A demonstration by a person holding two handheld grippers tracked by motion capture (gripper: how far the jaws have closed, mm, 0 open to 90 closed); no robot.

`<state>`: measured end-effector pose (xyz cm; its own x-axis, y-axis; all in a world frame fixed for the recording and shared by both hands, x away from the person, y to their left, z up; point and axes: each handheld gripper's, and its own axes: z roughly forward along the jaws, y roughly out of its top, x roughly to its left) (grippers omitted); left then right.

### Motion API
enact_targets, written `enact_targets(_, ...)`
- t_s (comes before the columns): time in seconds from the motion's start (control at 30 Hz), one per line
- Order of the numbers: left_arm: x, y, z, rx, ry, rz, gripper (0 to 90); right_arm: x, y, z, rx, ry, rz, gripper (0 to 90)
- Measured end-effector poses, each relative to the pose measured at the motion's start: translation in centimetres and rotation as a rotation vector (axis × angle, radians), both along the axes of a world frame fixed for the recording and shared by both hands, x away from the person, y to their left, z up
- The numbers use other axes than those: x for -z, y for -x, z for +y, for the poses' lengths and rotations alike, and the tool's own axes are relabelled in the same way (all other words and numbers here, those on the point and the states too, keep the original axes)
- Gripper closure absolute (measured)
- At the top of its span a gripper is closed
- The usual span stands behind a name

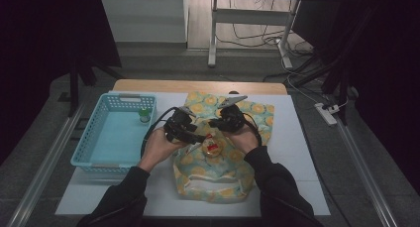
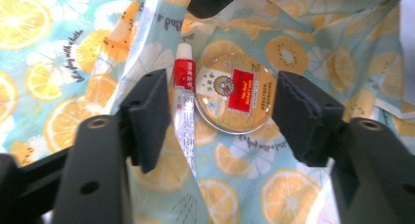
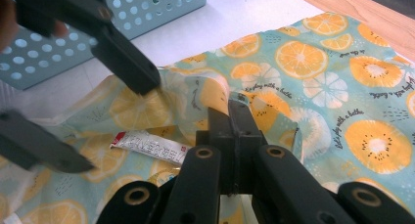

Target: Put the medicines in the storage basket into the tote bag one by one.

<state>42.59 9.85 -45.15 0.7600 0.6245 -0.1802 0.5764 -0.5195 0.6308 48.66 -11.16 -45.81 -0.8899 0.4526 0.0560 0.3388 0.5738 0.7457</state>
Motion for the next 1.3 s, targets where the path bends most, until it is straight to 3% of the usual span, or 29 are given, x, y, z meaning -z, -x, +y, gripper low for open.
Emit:
enact_targets(0.17, -0.9, 0.4, 1.5, -0.008, -0.006, -0.036, 25.3, 0.0, 0.0, 0.0, 0.000, 0.000, -0.002, 90.0)
enact_targets(0.37, -1.8, 0.4, 4.4, -0.065, 0.065, -0.063, 15.6, -0.1, 0.1, 0.0, -0.002, -0.001, -0.002, 90.0)
enact_targets(0.53, -2.3, 0.4, 6.8, -0.105, 0.093, -0.082, 8.0, -0.2, 0.2, 0.0, -0.003, -0.006, -0.002, 90.0)
enact_targets(0.7, -2.3, 0.3, 8.7, -0.141, 0.062, -0.085, 5.0, -0.3, 0.2, 0.0, -0.003, -0.008, 0.000, 90.0)
enact_targets(0.97, -1.8, -0.1, 12.1, -0.194, 0.064, -0.070, 5.1, -0.5, 0.4, 0.1, -0.006, -0.010, 0.003, 90.0)
enact_targets(1.3, -0.8, -0.9, 15.4, -0.277, 0.037, -0.100, 0.1, -0.5, 0.5, 0.1, -0.012, -0.009, 0.000, 90.0)
